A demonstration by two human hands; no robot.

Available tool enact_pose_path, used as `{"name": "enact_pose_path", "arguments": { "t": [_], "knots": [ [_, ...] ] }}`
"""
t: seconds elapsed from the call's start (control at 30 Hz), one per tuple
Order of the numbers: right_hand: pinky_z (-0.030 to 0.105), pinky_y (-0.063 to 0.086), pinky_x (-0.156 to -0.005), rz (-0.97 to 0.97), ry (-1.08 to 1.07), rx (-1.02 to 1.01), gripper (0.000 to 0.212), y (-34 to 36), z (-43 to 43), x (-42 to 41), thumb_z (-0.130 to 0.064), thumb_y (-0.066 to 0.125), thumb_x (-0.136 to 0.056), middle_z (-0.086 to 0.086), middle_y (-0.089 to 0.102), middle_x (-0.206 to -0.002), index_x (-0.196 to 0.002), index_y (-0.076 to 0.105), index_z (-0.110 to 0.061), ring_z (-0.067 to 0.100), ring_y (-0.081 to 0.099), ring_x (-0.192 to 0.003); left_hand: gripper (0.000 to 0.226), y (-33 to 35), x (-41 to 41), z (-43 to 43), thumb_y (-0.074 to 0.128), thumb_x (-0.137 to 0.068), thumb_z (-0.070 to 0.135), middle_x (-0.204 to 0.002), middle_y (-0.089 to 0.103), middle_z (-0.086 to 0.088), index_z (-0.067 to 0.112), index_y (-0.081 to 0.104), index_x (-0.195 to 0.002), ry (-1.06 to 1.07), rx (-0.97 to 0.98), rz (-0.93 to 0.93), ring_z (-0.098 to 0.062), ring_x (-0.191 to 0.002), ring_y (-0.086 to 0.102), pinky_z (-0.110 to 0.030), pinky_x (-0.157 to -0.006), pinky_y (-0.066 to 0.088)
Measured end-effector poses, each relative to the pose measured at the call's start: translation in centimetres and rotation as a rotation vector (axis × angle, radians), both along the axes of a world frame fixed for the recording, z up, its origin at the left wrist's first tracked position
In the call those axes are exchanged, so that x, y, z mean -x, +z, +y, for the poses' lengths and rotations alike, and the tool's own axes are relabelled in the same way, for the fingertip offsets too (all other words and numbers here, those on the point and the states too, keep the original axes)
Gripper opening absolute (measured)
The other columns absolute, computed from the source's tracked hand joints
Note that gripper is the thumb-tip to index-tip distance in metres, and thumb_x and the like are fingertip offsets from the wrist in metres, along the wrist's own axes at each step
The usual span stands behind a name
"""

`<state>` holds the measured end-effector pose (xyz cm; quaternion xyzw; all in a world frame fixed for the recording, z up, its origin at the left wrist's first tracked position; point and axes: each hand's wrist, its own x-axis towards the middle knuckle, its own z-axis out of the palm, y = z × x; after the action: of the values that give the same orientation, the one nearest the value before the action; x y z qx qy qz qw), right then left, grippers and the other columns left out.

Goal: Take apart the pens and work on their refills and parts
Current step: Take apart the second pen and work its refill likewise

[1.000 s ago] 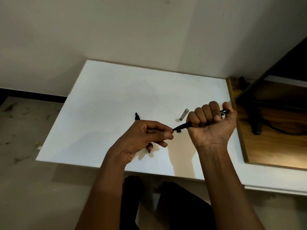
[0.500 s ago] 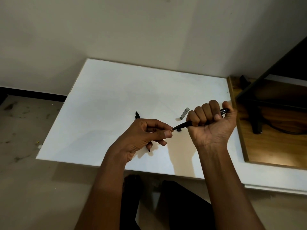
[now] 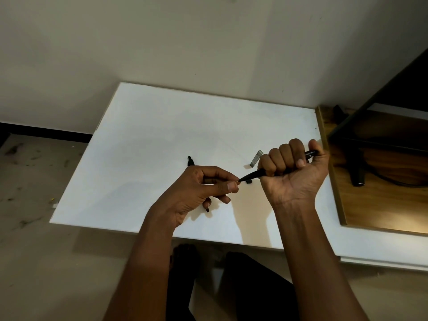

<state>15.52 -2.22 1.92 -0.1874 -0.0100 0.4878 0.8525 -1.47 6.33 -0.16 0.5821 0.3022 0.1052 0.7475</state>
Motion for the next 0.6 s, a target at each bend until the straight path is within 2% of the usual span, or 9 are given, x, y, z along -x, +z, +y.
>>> {"name": "enact_pose_path", "arguments": {
  "t": [0.2,0.6],
  "knots": [
    [0.023,0.019,-0.038,0.008,-0.003,-0.006,0.061,0.10,0.00,0.07,-0.045,0.030,-0.098,-0.006,0.015,-0.045,-0.044,0.036,-0.017,0.011,0.011,-0.041,0.022,0.11,-0.08,-0.07,0.080,-0.072,0.039,-0.094,0.080,-0.003,0.029,0.081,-0.091,0.005,0.003,-0.003,-0.013,-0.074,0.075,-0.016,-0.047,0.045],
    [0.023,0.017,-0.038,0.026,-0.007,0.006,0.060,0.15,-0.02,0.10,-0.041,0.028,-0.098,-0.005,0.014,-0.045,-0.044,0.036,-0.016,0.011,0.010,-0.041,0.026,0.07,-0.01,-0.03,0.081,-0.068,0.043,-0.094,0.080,-0.002,0.030,0.081,-0.091,0.008,0.001,-0.003,-0.012,-0.074,0.075,-0.015,-0.047,0.045]
  ]
}}
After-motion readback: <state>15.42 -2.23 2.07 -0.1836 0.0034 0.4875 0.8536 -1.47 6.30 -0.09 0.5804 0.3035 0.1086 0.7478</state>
